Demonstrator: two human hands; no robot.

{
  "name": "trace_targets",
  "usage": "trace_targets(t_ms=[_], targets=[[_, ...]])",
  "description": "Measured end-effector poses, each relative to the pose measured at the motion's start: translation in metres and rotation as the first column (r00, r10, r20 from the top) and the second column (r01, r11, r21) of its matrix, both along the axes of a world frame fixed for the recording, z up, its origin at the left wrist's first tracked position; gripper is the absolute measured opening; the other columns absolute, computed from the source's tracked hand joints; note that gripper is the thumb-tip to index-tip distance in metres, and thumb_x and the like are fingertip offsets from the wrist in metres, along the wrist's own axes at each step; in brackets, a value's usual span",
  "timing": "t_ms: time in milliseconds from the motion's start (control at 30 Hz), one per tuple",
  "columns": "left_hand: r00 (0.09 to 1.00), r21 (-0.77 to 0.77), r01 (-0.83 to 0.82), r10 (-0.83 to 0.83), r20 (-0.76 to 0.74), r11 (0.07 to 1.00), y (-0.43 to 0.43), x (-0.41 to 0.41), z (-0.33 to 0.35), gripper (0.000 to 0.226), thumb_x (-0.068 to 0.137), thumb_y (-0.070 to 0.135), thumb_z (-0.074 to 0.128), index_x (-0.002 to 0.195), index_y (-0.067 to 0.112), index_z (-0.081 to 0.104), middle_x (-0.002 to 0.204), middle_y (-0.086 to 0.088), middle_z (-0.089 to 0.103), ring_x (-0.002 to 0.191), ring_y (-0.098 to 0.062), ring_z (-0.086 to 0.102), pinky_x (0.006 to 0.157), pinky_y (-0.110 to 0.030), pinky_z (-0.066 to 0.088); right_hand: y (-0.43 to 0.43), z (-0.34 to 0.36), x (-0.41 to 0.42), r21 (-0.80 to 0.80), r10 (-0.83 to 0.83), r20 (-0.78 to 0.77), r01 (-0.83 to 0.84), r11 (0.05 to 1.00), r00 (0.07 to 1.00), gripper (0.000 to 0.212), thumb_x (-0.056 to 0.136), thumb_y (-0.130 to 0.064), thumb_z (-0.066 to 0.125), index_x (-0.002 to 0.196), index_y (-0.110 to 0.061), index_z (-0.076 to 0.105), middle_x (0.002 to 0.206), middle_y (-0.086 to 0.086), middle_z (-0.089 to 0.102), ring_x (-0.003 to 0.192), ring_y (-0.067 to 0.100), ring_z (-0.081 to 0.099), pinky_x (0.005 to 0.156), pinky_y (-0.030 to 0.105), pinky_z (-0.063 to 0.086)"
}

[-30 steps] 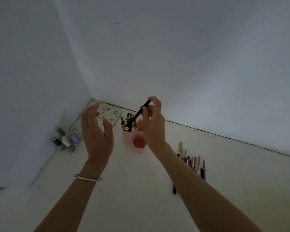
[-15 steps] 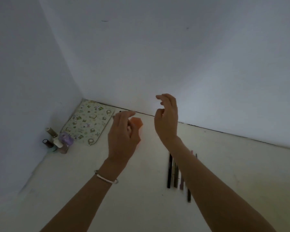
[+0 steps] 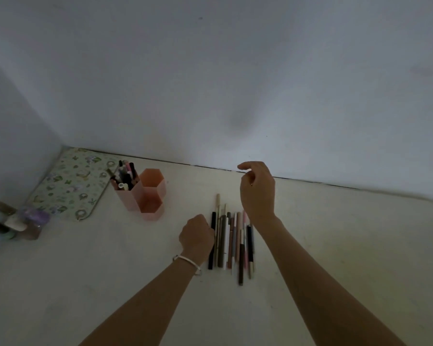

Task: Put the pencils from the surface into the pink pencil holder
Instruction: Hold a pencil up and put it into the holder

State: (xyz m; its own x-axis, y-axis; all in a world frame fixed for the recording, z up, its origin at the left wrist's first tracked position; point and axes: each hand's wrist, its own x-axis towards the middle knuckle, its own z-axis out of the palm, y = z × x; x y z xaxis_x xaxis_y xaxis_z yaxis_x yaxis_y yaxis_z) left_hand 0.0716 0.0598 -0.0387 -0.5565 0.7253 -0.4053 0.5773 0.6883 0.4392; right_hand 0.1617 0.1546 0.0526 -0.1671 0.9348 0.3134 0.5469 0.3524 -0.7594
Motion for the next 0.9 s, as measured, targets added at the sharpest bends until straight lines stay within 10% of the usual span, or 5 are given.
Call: trace_targets(t_ms=[433, 633, 900], targets=[[0.995, -0.038, 0.050, -0.053, -0.080, 0.998, 0.013, 0.003, 0.004, 0.019, 0.091, 0.031, 0.061, 0.100, 0.014, 0.058, 0.102, -0.003, 0.065, 0.090, -0.019, 0.063, 0.068, -0.026, 0.043, 0.005, -0.024, -0.005, -0.099, 0.043, -0.006, -0.044, 0.994, 0.999, 0.034, 0.084, 0.010, 0.044, 0.097, -0.011, 0.067, 0.101, -0.006, 0.064, 0.077, 0.007, 0.058, 0.067, 0.014, 0.044], [0.988, 0.345, -0.121, 0.079, 0.132, 0.931, 0.015, -0.043, 0.054, 0.017, 0.085, 0.023, 0.068, 0.090, 0.020, 0.053, 0.077, 0.008, 0.060, 0.062, -0.001, 0.055, 0.050, -0.011, 0.034, 0.020, -0.040, -0.019, -0.279, 0.053, 0.175, -0.002, 0.960, 0.983, 0.026, 0.091, -0.004, 0.047, 0.109, -0.012, 0.063, 0.095, 0.003, 0.066, 0.087, 0.021, 0.061, 0.075, 0.030, 0.049], [0.958, 0.671, -0.284, 0.183, 0.220, 0.684, 0.000, -0.089, 0.116, 0.015, 0.080, 0.021, 0.068, 0.091, 0.022, 0.057, 0.073, 0.011, 0.065, 0.069, -0.006, 0.064, 0.064, -0.024, 0.053, 0.015, -0.072, -0.046, -0.366, 0.316, 0.762, -0.027, 0.930, 0.565, 0.021, 0.088, -0.020, 0.050, 0.106, -0.009, 0.052, 0.101, 0.009, 0.065, 0.104, 0.028, 0.053, 0.087, 0.036, 0.040]])
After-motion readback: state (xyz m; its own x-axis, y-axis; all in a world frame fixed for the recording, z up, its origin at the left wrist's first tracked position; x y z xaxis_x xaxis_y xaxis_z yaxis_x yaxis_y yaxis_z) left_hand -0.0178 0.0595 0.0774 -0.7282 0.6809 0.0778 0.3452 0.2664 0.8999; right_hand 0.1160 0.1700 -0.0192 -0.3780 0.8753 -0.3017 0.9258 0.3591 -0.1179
